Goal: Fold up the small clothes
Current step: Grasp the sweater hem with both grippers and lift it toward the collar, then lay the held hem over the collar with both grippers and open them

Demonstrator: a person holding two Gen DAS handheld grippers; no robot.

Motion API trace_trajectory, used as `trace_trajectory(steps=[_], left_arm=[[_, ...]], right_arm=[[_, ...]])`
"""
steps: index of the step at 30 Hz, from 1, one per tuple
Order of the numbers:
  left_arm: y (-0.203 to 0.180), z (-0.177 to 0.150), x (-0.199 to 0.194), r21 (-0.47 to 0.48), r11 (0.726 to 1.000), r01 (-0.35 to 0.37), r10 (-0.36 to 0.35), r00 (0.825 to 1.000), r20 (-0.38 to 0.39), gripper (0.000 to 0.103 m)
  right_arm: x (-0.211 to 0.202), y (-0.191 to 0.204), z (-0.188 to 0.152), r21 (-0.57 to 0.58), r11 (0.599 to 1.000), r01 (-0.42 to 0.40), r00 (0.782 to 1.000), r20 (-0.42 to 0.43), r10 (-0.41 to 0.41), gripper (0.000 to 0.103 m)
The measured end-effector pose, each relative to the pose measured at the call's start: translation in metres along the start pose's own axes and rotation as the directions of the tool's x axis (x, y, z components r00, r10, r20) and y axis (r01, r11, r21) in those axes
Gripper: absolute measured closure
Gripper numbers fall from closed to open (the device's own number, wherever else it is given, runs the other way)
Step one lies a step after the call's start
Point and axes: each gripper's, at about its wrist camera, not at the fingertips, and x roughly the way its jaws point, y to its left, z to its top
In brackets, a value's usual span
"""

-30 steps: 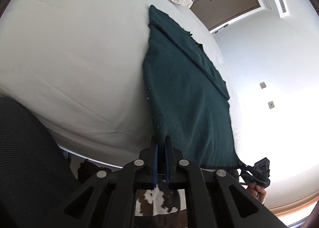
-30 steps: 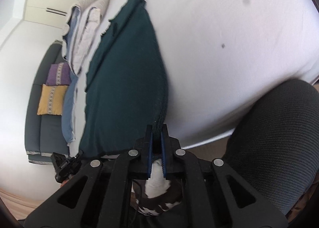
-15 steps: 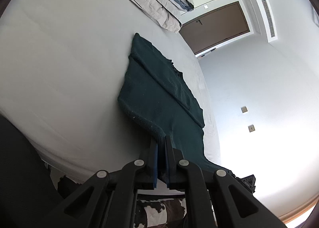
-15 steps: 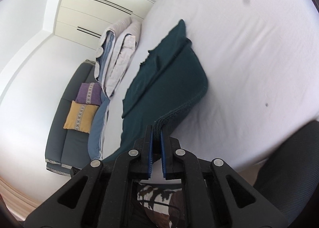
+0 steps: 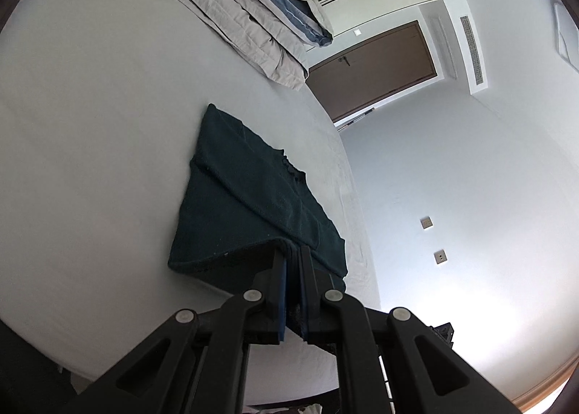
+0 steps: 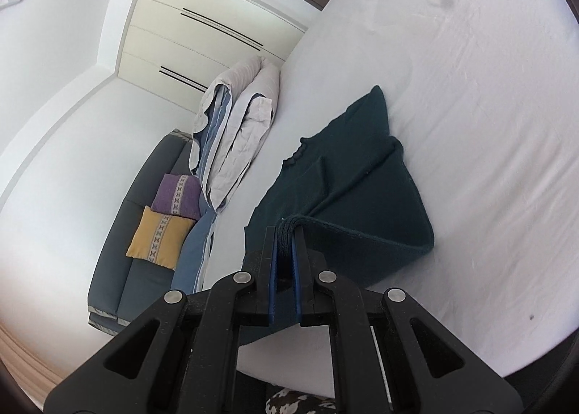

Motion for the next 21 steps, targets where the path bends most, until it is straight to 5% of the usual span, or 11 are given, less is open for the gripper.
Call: trace_trajectory(steps=[13, 21], left_arm=[[-0.002, 0.089, 0.07, -0.057, 0.998, 0.017, -0.015, 0.999, 0.035, 0.096], [0.009, 0.131, 0.124, -0.077, 0.997, -0.02, 0.022, 1.0, 0.014, 0.096]], right_arm=[[0.087, 0.011, 0.098, -0.026, 0.997, 0.071, 0.995, 0.075, -0.068, 0.097], [0.152, -0.011, 0.13, -0.01, 0.99, 0.141, 0.988, 0.069, -0.14, 0.097]])
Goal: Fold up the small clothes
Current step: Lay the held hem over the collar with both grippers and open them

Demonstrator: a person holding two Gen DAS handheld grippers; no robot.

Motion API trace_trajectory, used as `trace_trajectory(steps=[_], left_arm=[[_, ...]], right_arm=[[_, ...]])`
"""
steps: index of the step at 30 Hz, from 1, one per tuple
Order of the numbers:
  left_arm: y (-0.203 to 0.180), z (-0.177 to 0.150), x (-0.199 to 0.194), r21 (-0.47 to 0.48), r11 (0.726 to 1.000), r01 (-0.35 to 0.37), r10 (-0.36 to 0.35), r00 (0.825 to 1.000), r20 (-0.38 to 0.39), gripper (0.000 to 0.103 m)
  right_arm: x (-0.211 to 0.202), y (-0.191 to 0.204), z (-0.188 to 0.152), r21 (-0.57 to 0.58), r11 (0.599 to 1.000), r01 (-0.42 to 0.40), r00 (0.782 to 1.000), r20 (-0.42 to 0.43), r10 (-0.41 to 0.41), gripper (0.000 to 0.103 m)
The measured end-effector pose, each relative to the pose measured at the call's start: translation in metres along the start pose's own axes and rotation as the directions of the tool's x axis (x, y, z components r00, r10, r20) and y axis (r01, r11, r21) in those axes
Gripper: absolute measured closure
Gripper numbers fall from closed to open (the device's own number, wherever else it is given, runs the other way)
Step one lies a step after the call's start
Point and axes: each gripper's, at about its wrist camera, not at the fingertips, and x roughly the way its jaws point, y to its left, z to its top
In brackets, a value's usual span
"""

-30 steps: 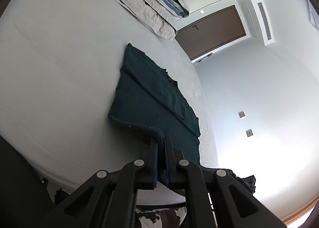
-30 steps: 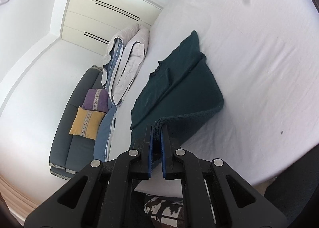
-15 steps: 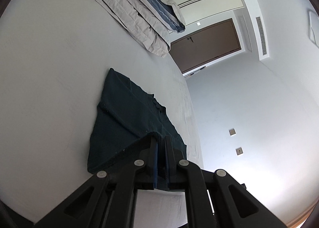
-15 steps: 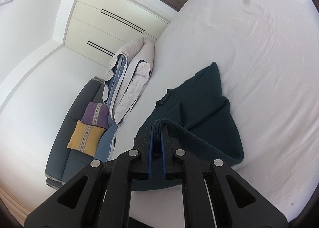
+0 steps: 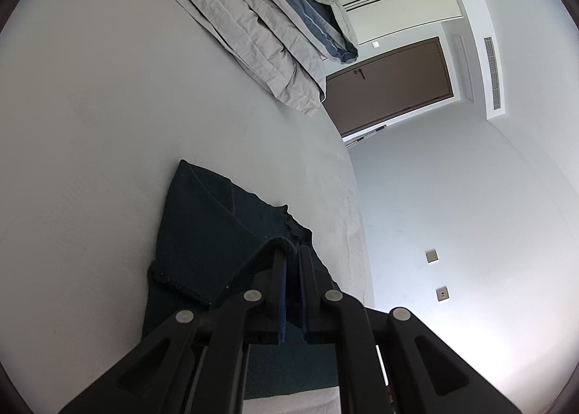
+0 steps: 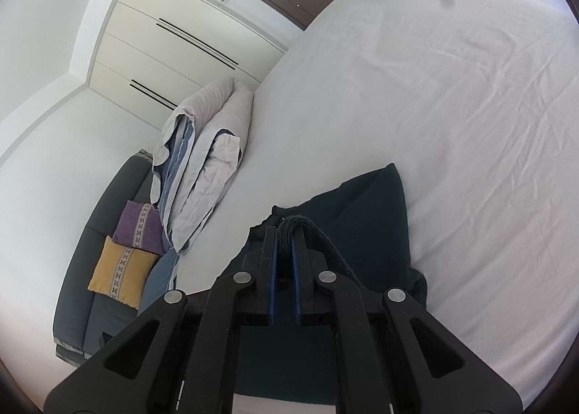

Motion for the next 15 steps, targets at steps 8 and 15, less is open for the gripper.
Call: trace_trajectory(steps=[8, 15], left_arm=[[0.016, 0.04, 0.056, -0.034, 0.998, -0.044, 0.044, 0.999, -0.014, 0.096], [0.034, 0.066, 0.106, -0.061, 0.992, -0.114, 0.113, 0.993, -0.034, 0.096]], right_arm=[[0.071, -0.009, 0.029, 0.016, 0.998, 0.061, 0.998, -0.004, -0.061, 0.097], [0.136, -0.022, 0.057, 0.011, 0.991, 0.137, 0.99, -0.027, -0.137, 0.097]])
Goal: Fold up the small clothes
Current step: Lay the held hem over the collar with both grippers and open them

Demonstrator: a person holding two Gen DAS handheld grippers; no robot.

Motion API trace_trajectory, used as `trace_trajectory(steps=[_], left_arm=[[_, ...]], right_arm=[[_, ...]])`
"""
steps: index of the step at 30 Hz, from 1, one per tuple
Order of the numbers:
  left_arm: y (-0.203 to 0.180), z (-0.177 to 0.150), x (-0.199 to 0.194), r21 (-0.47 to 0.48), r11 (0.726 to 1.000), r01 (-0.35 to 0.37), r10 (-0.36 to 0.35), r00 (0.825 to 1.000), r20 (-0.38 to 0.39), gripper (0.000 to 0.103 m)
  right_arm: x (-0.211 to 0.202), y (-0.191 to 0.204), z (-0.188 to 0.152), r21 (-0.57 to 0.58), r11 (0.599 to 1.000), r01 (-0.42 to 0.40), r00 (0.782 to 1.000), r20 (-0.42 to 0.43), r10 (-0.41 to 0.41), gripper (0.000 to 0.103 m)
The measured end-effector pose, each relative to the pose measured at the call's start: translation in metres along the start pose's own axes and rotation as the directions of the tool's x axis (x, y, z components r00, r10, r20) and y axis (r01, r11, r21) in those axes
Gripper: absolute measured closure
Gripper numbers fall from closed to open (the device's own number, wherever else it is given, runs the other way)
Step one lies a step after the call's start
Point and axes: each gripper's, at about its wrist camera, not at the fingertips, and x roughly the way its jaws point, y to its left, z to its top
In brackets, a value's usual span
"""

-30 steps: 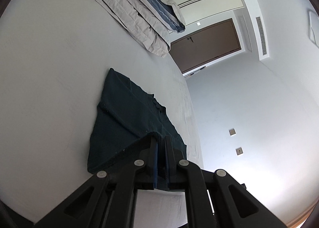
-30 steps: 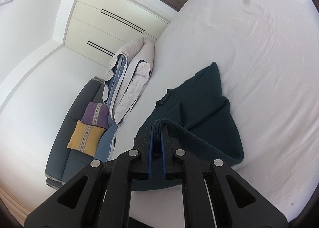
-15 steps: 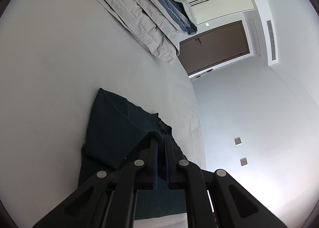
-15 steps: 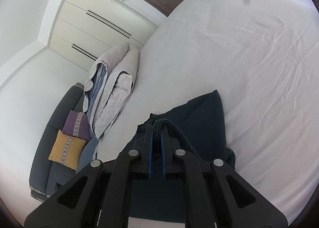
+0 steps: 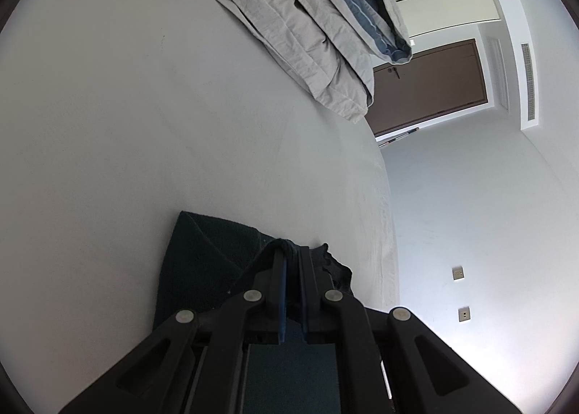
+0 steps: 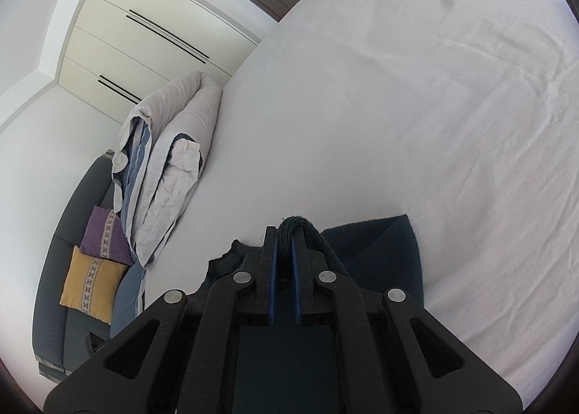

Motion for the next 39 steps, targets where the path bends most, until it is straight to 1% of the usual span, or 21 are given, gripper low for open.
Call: trace_trajectory(steps=[7, 8, 9, 10, 11, 12, 13, 14, 15, 16, 18, 20, 24, 27, 29, 31, 32, 34, 37, 38, 39], left_arm=[[0.014, 0.017, 0.047, 0.008, 0.997, -0.082, 0.082, 0.996, -0.028, 0.095], [0.016, 0.018, 0.053, 0.013, 0.995, -0.099, 0.1, 0.994, -0.038, 0.095], [0.018, 0.019, 0.061, 0.017, 0.991, -0.13, 0.13, 0.99, -0.052, 0.092], [0.019, 0.02, 0.066, 0.021, 0.99, -0.142, 0.143, 0.988, -0.062, 0.085], [0.019, 0.021, 0.069, 0.028, 0.99, -0.139, 0.141, 0.988, -0.068, 0.08], [0.016, 0.022, 0.069, 0.039, 0.99, -0.132, 0.134, 0.989, -0.065, 0.07], [0.012, 0.023, 0.068, 0.053, 0.991, -0.127, 0.13, 0.99, -0.059, 0.057], [0.008, 0.023, 0.067, 0.066, 0.989, -0.13, 0.134, 0.99, -0.053, 0.051], [0.004, 0.023, 0.064, 0.075, 0.988, -0.138, 0.142, 0.989, -0.046, 0.039], [0.0, 0.023, 0.06, 0.082, 0.986, -0.144, 0.147, 0.989, -0.034, 0.034], [-0.006, 0.019, 0.048, 0.098, 0.988, -0.123, 0.124, 0.992, -0.012, 0.034], [-0.012, 0.012, 0.036, 0.121, 0.985, -0.124, 0.125, 0.992, -0.001, 0.034], [-0.018, -0.017, 0.01, 0.2, 0.969, -0.146, 0.144, 0.989, 0.022, 0.034], [-0.024, -0.051, -0.008, 0.296, 0.939, -0.176, 0.174, 0.984, 0.033, 0.034], [-0.024, -0.074, -0.019, 0.345, 0.912, -0.224, 0.216, 0.974, 0.06, 0.034], [-0.017, -0.09, -0.027, 0.352, 0.906, -0.236, 0.229, 0.972, 0.062, 0.034], [-0.011, -0.096, -0.029, 0.348, 0.907, -0.236, 0.233, 0.971, 0.052, 0.034], [-0.001, -0.106, -0.029, 0.339, 0.907, -0.25, 0.251, 0.967, 0.041, 0.034], [0.007, -0.114, -0.03, 0.358, 0.88, -0.312, 0.312, 0.948, 0.059, 0.036], [0.007, -0.116, -0.033, 0.361, 0.878, -0.314, 0.313, 0.948, 0.065, 0.037], [0.007, -0.117, -0.037, 0.363, 0.876, -0.317, 0.312, 0.947, 0.074, 0.037]], right_arm=[[0.064, -0.019, 0.02, 0.032, 0.997, 0.074, 0.997, -0.034, -0.073, 0.097], [0.075, -0.023, 0.021, 0.043, 0.996, 0.082, 0.996, -0.049, -0.08, 0.094], [0.084, -0.029, 0.022, 0.058, 0.993, 0.098, 0.994, -0.061, -0.095, 0.093], [0.092, -0.033, 0.022, 0.067, 0.991, 0.116, 0.991, -0.069, -0.111, 0.091], [0.096, -0.036, 0.022, 0.073, 0.99, 0.118, 0.991, -0.068, -0.113, 0.086], [0.098, -0.039, 0.023, 0.076, 0.99, 0.115, 0.992, -0.057, -0.111, 0.085], [0.098, -0.039, 0.022, 0.072, 0.99, 0.123, 0.992, -0.045, -0.12, 0.078], [0.096, -0.04, 0.022, 0.067, 0.988, 0.137, 0.99, -0.035, -0.135, 0.063], [0.093, -0.041, 0.022, 0.068, 0.988, 0.139, 0.99, -0.019, -0.138, 0.055], [0.087, -0.041, 0.02, 0.07, 0.989, 0.129, 0.992, -0.005, -0.129, 0.051], [0.076, -0.041, 0.018, 0.066, 0.988, 0.14, 0.99, 0.005, -0.141, 0.051], [0.063, -0.036, 0.012, 0.05, 0.988, 0.147, 0.989, 0.007, -0.148, 0.05], [0.04, -0.016, -0.009, -0.066, 0.979, 0.195, 0.981, 0.0, -0.195, 0.05], [0.024, 0.002, -0.034, -0.189, 0.959, 0.213, 0.976, -0.002, -0.217, 0.05], [0.015, 0.015, -0.054, -0.253, 0.943, 0.214, 0.975, -0.004, -0.222, 0.051], [0.005, 0.015, -0.074, -0.294, 0.931, 0.216, 0.973, -0.015, -0.23, 0.051], [0.003, 0.011, -0.083, -0.306, 0.924, 0.228, 0.968, -0.028, -0.248, 0.051], [0.011, 0.002, -0.098, -0.33, 0.905, 0.268, 0.951, -0.059, -0.304, 0.05], [0.01, -0.009, -0.111, -0.381, 0.839, 0.388, 0.905, -0.015, -0.425, 0.051], [0.006, -0.012, -0.111, -0.364, 0.846, 0.39, 0.905, -0.019, -0.425, 0.051], [-0.002, -0.016, -0.112, -0.322, 0.868, 0.378, 0.913, -0.024, -0.407, 0.051]])
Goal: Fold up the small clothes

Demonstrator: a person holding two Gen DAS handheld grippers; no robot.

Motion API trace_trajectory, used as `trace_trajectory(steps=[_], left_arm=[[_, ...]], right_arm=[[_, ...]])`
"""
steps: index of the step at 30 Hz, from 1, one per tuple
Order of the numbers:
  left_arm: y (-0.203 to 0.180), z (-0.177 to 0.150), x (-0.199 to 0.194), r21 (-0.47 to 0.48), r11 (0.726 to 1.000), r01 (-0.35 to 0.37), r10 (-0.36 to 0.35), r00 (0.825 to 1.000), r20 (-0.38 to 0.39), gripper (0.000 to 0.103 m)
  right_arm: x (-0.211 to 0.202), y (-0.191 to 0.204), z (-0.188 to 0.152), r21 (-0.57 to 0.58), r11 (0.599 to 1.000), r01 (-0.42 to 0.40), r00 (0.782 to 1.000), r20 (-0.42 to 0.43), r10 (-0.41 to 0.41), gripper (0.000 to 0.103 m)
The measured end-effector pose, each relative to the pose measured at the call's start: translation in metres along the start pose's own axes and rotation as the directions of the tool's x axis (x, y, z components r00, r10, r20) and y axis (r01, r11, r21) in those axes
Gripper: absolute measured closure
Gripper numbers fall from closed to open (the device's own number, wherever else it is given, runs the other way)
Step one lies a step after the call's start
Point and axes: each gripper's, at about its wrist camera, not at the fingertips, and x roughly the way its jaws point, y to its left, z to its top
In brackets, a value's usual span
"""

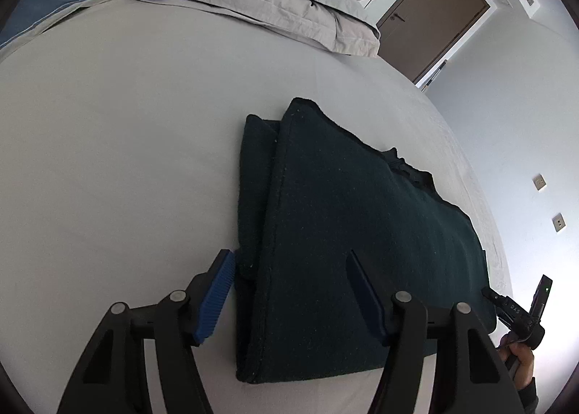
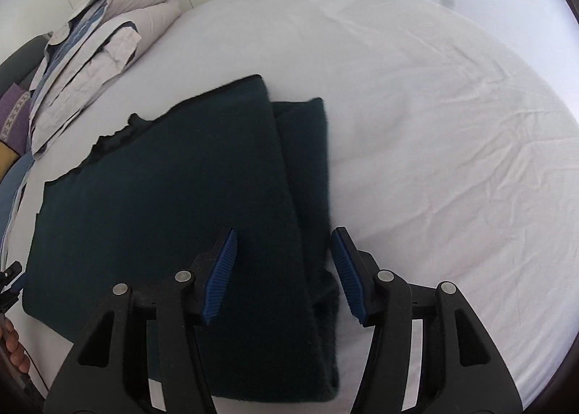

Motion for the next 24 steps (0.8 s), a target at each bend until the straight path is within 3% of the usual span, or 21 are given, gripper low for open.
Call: trace_trajectory(steps=[4, 8, 11, 13, 14, 17, 19, 21, 22, 24], left_arm=[[-0.014, 0.004, -0.015, 0.046, 0.998, -0.049, 0.046, 0.997, 0.058, 0.037], [-0.054, 0.008, -0.01, 0.144, 0.988, -0.053, 0.041, 0.995, 0.087, 0.037], [-0.086, 0.007, 0.01, 0.245, 0.965, -0.096, 0.075, 0.993, 0.096, 0.039], [-0.098, 0.001, 0.028, 0.307, 0.94, -0.147, 0.127, 0.988, 0.084, 0.048], [-0.099, -0.004, 0.034, 0.316, 0.937, -0.148, 0.134, 0.989, 0.066, 0.05], [-0.089, -0.025, 0.04, 0.305, 0.94, -0.154, 0.15, 0.988, 0.038, 0.05], [-0.082, -0.039, 0.038, 0.316, 0.934, -0.169, 0.161, 0.986, 0.053, 0.05], [-0.079, -0.048, 0.039, 0.344, 0.921, -0.183, 0.173, 0.983, 0.061, 0.05], [-0.077, -0.048, 0.039, 0.346, 0.921, -0.179, 0.168, 0.984, 0.063, 0.05], [-0.075, -0.048, 0.038, 0.344, 0.923, -0.171, 0.161, 0.985, 0.057, 0.05]], right_arm=[[-0.035, 0.001, -0.01, 0.055, 0.996, -0.075, 0.995, 0.076, 0.071, 0.049], [-0.049, 0.052, -0.015, -0.006, 0.96, -0.281, 0.957, 0.078, 0.281, 0.049], [-0.033, 0.099, -0.025, -0.003, 0.879, -0.477, 0.879, -0.014, 0.477, 0.049], [-0.016, 0.121, -0.038, 0.053, 0.82, -0.57, 0.818, -0.062, 0.572, 0.049], [-0.004, 0.132, -0.048, 0.101, 0.779, -0.619, 0.773, -0.096, 0.627, 0.049], [0.018, 0.154, -0.078, 0.149, 0.727, -0.67, 0.71, -0.16, 0.686, 0.049], [0.027, 0.161, -0.102, 0.134, 0.727, -0.674, 0.699, -0.204, 0.686, 0.05], [0.033, 0.159, -0.115, 0.116, 0.749, -0.652, 0.72, -0.214, 0.66, 0.06], [0.034, 0.153, -0.115, 0.128, 0.752, -0.646, 0.723, -0.212, 0.657, 0.07], [0.032, 0.13, -0.115, 0.175, 0.751, -0.637, 0.731, -0.172, 0.66, 0.072]])
